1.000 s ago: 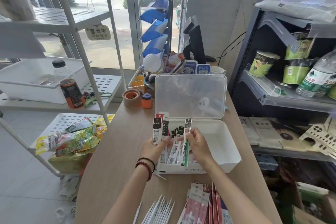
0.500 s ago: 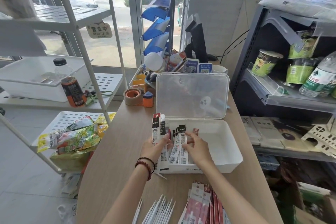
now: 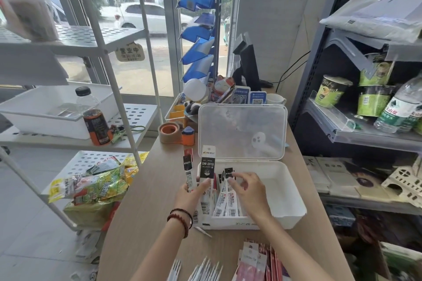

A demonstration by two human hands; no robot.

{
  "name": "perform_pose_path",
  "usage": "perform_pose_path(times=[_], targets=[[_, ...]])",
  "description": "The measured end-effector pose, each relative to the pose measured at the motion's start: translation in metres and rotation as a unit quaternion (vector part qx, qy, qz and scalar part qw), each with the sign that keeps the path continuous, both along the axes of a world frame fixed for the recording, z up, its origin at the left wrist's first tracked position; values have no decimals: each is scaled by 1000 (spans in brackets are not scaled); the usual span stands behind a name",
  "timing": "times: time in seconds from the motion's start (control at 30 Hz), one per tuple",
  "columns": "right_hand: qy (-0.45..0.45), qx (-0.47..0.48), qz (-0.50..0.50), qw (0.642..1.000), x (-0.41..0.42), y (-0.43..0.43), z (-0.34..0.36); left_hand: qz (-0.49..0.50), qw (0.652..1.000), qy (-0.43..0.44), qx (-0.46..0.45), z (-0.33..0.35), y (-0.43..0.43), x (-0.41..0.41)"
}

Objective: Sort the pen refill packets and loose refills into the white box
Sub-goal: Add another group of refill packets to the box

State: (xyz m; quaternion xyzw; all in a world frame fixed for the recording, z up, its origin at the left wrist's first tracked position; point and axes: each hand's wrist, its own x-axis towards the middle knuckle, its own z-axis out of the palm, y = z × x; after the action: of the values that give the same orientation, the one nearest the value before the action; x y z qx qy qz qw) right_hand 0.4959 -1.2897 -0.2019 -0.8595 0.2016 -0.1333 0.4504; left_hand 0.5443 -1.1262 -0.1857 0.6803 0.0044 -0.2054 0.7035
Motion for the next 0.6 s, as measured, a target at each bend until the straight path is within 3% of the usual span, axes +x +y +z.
perform_pose_path(times=[0.13,0.23,0.6], targets=[[-9,142,114,983,-4,10,21,4,1000,-20,9,4,-2,2],[-9,217,116,969,-5,15,21,-7,998,-51,34,5,-6,1],[11,246,114,963,-8,15,17,-37,992,-84,87,2,-8,4]])
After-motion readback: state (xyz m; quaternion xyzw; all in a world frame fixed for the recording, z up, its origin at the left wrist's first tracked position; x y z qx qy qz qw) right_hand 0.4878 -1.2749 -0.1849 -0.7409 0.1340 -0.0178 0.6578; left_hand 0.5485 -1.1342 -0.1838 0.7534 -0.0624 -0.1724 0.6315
